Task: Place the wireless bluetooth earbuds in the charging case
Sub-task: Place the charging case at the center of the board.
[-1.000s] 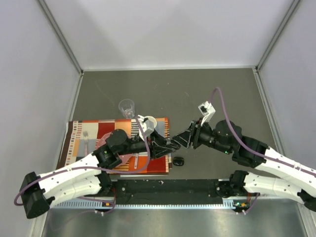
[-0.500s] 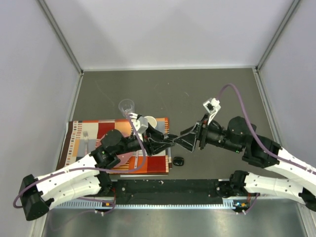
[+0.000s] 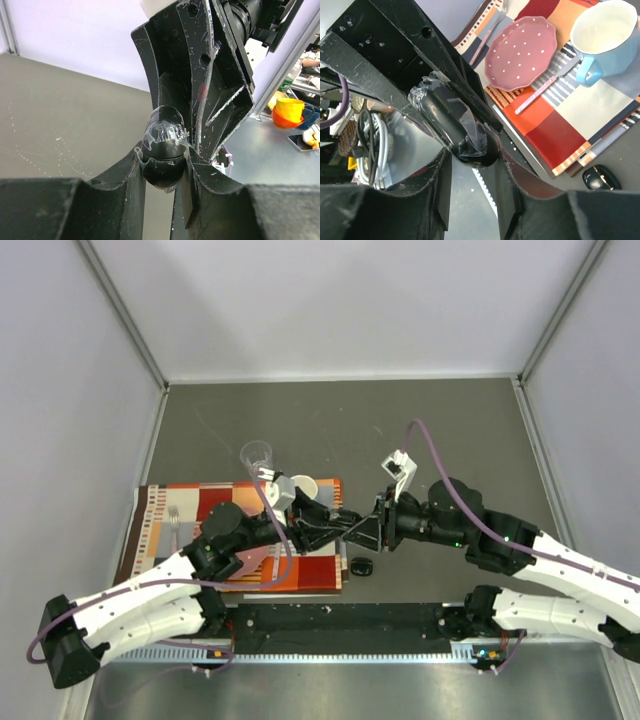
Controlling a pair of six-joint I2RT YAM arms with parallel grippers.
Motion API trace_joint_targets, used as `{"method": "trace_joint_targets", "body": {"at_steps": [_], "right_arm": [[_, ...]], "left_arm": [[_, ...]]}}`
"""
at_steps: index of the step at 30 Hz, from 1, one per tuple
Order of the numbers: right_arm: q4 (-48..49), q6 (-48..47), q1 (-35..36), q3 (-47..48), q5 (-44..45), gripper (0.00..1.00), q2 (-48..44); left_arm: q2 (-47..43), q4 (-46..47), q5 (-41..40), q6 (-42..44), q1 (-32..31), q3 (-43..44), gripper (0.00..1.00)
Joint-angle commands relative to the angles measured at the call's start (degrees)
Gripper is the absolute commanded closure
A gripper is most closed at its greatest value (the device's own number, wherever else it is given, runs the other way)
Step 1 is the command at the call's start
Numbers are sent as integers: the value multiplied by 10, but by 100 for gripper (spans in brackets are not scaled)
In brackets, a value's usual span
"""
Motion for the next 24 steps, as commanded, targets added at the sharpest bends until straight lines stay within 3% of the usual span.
{"method": "trace_joint_targets", "body": {"at_steps": [1, 3, 4, 7, 13, 16, 19, 24], "right_arm": [[27, -3, 4, -7, -7, 69, 4], [31, -7, 3, -9, -19, 57, -1], [30, -9, 3, -13, -20, 44, -5], [29, -3, 3, -31, 5, 30, -31], [-14, 92, 4, -111, 197, 26, -149], [-30, 134, 4, -152, 243, 26, -222], [-74, 161, 4, -167, 288, 26, -273], [-131, 151, 3, -141, 327, 26, -296]], "left_arm": [[-10, 73, 21, 2, -5, 12, 100], [-10, 70, 16, 4, -5, 12, 100], [-10, 67, 12, 5, -5, 10, 100], [-14, 45, -16, 13, -5, 11, 100], [8, -58, -130, 67, -4, 59, 100], [54, -99, -181, 83, 0, 105, 100], [124, -145, -182, 47, 24, 169, 100], [264, -186, -59, -55, 90, 299, 100]]}}
